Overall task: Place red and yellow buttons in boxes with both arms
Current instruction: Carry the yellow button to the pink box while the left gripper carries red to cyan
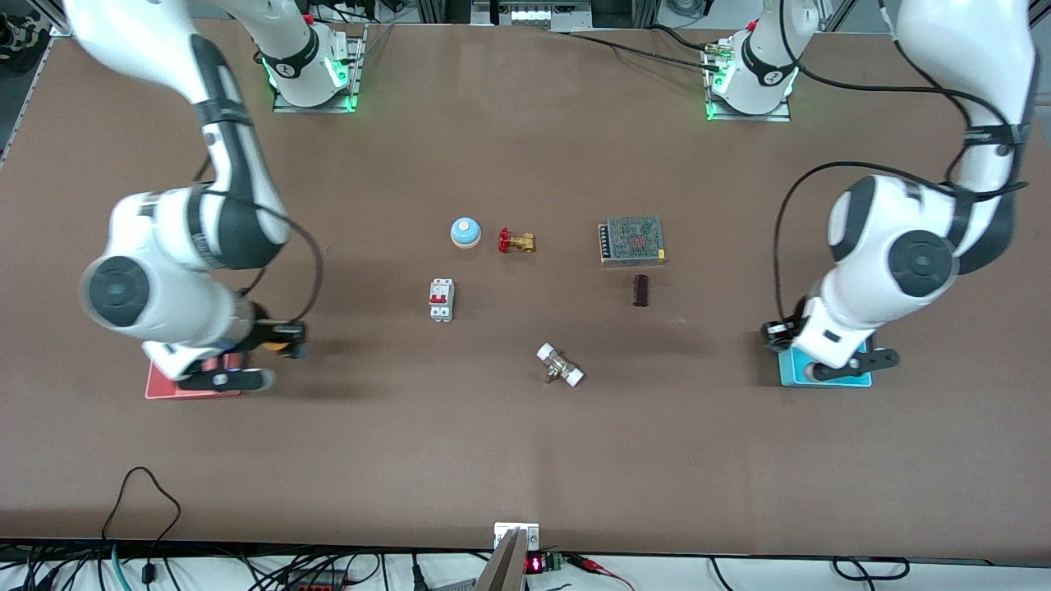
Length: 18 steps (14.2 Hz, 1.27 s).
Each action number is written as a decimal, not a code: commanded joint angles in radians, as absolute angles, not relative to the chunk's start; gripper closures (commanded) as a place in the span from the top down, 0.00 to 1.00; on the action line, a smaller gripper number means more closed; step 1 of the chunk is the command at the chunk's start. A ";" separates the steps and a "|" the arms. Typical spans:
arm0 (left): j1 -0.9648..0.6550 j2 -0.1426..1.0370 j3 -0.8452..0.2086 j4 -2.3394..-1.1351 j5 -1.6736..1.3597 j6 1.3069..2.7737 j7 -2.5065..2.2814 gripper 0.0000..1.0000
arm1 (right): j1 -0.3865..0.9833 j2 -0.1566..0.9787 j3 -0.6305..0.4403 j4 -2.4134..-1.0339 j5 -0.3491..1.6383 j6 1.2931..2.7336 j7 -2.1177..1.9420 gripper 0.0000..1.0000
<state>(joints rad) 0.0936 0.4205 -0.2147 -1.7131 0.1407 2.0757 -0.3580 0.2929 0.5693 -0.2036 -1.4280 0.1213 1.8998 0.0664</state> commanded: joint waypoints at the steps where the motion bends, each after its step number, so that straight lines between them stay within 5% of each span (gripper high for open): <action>1: 0.158 0.408 -0.222 -1.718 0.140 2.042 -0.223 0.25 | 0.236 0.613 -0.202 -1.402 0.124 1.919 -0.020 0.24; 18: 0.291 0.600 -0.222 -1.727 0.140 2.250 -0.034 0.24 | 0.048 0.718 -0.202 -1.402 0.032 2.028 -0.247 0.19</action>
